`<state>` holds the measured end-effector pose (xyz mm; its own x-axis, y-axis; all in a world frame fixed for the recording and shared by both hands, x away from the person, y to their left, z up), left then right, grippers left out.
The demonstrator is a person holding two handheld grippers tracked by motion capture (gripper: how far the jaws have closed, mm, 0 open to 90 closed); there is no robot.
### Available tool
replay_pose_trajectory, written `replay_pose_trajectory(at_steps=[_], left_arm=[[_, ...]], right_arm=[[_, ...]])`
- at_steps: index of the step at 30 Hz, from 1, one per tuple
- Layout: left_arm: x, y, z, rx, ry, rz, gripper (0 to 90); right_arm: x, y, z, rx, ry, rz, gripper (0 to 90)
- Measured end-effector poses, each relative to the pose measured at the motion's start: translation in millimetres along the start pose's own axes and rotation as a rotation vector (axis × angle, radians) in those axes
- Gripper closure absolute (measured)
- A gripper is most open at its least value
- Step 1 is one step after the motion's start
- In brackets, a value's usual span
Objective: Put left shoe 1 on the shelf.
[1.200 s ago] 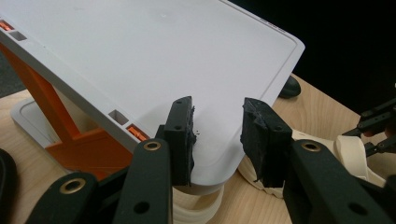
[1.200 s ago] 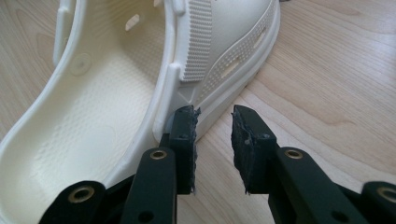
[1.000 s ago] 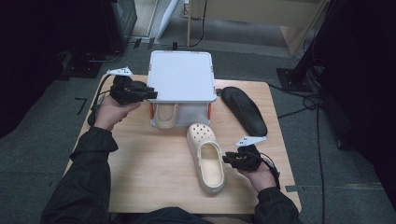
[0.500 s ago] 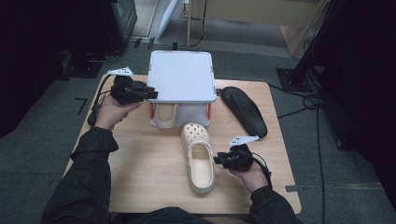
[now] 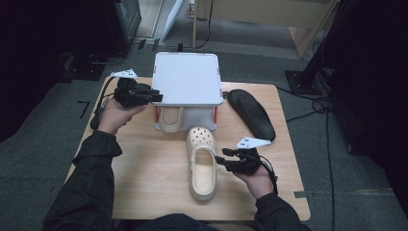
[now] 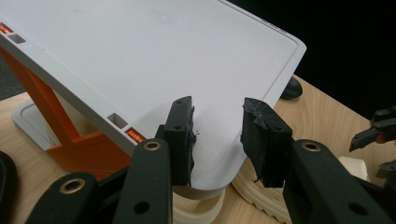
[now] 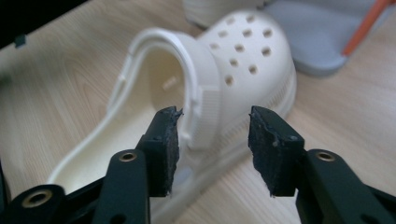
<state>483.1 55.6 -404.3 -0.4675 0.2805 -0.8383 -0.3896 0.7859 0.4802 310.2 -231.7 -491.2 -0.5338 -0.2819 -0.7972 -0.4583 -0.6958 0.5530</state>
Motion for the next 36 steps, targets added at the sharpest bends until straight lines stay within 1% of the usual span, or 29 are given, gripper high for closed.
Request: replay_pose_trajectory(at_steps=[1,2,7,9,11,15,16,18,20,22,26,28,32,36], left_arm=[[0.0,0.0,0.0,0.0,0.0,0.0,64.3],[0.0,0.0,0.1,0.0,0.001,-0.001,64.3],[0.0,0.0,0.1,0.003,0.001,-0.001,64.3],[0.0,0.0,0.3,0.003,0.001,-0.002,64.3],[0.1,0.1,0.3,0.004,0.0,-0.002,64.3],[0.2,0.1,0.4,0.006,0.001,-0.003,64.3],[0.2,0.1,0.3,0.005,0.001,-0.003,64.3],[0.1,0.0,0.3,0.005,0.0,-0.003,64.3],[0.1,-0.1,0.3,0.005,0.001,-0.004,64.3],[0.2,-0.2,0.4,0.006,0.001,-0.004,64.4],[0.2,-0.1,0.3,0.005,0.001,-0.004,64.3],[0.2,-0.2,0.4,0.006,0.001,-0.004,64.3],[0.2,-0.3,0.1,0.006,0.002,-0.005,64.3],[0.2,-0.4,0.1,0.005,0.001,-0.005,64.3]], right_arm=[[-2.3,-2.6,1.9,-0.006,0.007,-0.01,49.4],[-3.7,-5.6,3.2,-0.005,0.012,-0.008,48.6],[-5.7,-27.8,6.4,0.035,0.017,0.02,48.0],[-4.7,-36.0,6.1,0.074,0.018,0.037,46.6],[-6.1,-39.9,4.6,0.114,0.029,0.036,46.7],[-6.8,-45.8,-0.3,0.162,0.026,0.037,48.7],[-7.0,-46.7,-1.6,0.168,0.025,0.035,48.9],[-7.9,-47.7,-3.7,0.16,0.017,0.032,48.4],[-8.9,-48.3,-4.3,0.154,-0.002,0.03,48.7],[-10.2,-48.6,-4.6,0.169,0.018,0.033,50.9],[-14.7,-46.4,-5.0,0.201,0.037,0.024,59.7],[-15.6,-45.3,-4.7,0.202,0.034,0.031,61.7],[-19.6,-42.6,-4.5,0.215,0.061,0.04,66.7],[-24.6,-37.8,-7.0,0.231,0.054,0.03,71.6]])
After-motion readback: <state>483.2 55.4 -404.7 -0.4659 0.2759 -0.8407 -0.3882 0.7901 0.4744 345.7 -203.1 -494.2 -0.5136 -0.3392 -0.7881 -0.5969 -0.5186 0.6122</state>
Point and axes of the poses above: each handheld gripper's, and its own axes: y roughly backward along the jaws, x roughly out of its underside, z roughly to its left, the point moved 7 cm from there along -y, roughly forward along the jaws, and after that the axes turned 2 degrees about -x, right-handed, at the moved point
